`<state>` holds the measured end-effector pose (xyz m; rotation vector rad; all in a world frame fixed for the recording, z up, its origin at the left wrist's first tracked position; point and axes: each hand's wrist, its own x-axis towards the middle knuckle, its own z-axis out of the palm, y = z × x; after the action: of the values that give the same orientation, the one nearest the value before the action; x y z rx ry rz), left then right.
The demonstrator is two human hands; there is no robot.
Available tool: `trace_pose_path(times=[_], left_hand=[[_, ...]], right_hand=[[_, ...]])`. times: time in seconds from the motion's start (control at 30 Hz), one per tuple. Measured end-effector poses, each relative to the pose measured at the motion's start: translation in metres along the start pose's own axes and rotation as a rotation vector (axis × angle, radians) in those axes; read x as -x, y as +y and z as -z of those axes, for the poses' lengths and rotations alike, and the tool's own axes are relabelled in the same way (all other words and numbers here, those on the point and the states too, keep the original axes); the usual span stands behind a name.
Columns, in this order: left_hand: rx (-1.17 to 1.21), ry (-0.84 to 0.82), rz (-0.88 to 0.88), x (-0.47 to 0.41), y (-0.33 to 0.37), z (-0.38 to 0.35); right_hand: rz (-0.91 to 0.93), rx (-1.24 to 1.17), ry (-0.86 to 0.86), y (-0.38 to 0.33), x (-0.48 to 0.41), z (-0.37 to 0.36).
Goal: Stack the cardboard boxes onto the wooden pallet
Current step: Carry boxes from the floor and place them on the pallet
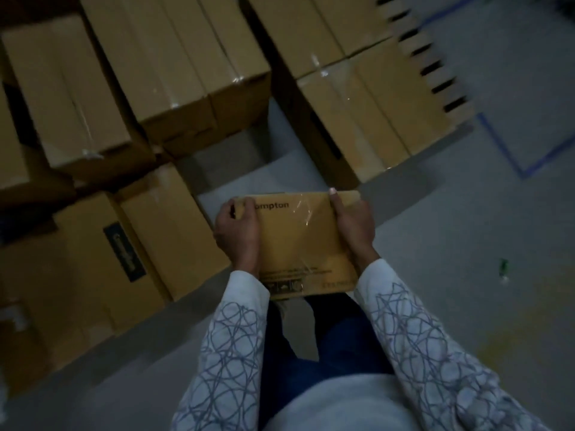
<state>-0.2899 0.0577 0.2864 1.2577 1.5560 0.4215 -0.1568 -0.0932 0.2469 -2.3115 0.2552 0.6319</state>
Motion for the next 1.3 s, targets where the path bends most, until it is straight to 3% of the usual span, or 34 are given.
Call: trace_pose_path(times=[0.17, 0.37, 0.63, 1.03, 1.3], left_hand=[[-0.033, -0.155, -0.047, 0.067, 0.034, 0.000], [-0.127, -0.300, -0.196, 0.120, 0.052, -0.053], [-0.127, -0.507, -0.261, 0.215, 0.065, -0.185], [0.056, -0.870, -0.153, 0.331, 0.103, -0.375], [0.069, -0.895, -0.112, 0.359, 0.148, -0.554]], right_hand=[[-0.092, -0.007, 0.099, 0.010, 0.029, 0.099], [-0.188, -0.085, 0.231, 0.052, 0.027, 0.175], [-0.316, -0.202, 0.471, 0.121, -0.012, 0.293], [-0.340, -0.440, 0.960, 0.165, -0.080, 0.445], [-0.367, -0.463, 1.010, 0.161, -0.229, 0.517]])
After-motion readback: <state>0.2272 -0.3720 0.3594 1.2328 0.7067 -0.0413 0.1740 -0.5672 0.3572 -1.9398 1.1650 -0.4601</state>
